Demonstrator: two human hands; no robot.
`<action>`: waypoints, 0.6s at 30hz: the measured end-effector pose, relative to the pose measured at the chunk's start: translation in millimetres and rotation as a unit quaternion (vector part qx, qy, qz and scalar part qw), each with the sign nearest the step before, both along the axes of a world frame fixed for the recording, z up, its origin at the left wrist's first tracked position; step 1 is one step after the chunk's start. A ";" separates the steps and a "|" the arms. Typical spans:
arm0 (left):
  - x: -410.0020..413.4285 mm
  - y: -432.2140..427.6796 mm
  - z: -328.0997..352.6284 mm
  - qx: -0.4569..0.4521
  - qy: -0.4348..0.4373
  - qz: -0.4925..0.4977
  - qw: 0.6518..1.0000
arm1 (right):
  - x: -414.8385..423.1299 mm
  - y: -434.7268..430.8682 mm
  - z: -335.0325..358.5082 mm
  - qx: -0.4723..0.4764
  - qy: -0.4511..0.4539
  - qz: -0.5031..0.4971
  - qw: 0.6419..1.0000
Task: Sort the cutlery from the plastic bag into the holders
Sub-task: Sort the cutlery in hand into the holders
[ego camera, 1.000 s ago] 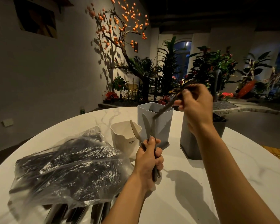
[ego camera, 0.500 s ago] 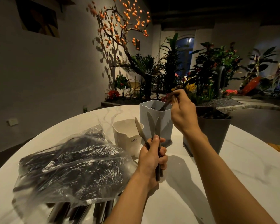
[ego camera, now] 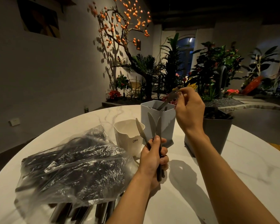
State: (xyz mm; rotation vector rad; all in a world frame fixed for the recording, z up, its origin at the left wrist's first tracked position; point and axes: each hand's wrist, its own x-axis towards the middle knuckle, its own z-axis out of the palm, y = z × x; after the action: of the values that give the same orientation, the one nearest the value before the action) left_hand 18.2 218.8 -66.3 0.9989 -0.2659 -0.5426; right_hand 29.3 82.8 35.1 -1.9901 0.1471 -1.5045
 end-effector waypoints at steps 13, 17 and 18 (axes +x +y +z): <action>-1.6 0.8 0.3 0.007 0.023 -0.008 1.000 | 28.7 25.8 1.5 -0.111 0.398 -0.100 0.905; -0.8 1.2 2.8 0.006 0.020 -0.002 1.000 | 21.0 29.2 0.0 -0.076 0.363 -0.081 0.925; -0.8 0.9 2.9 0.007 0.017 0.003 1.000 | 17.9 29.6 -2.0 -0.072 0.327 -0.082 0.939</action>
State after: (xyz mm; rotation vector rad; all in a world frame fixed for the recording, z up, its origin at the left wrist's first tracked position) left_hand 17.4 219.7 -63.4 1.0025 -0.2295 -0.5558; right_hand 47.3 112.5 33.2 -2.5872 0.5004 -0.9027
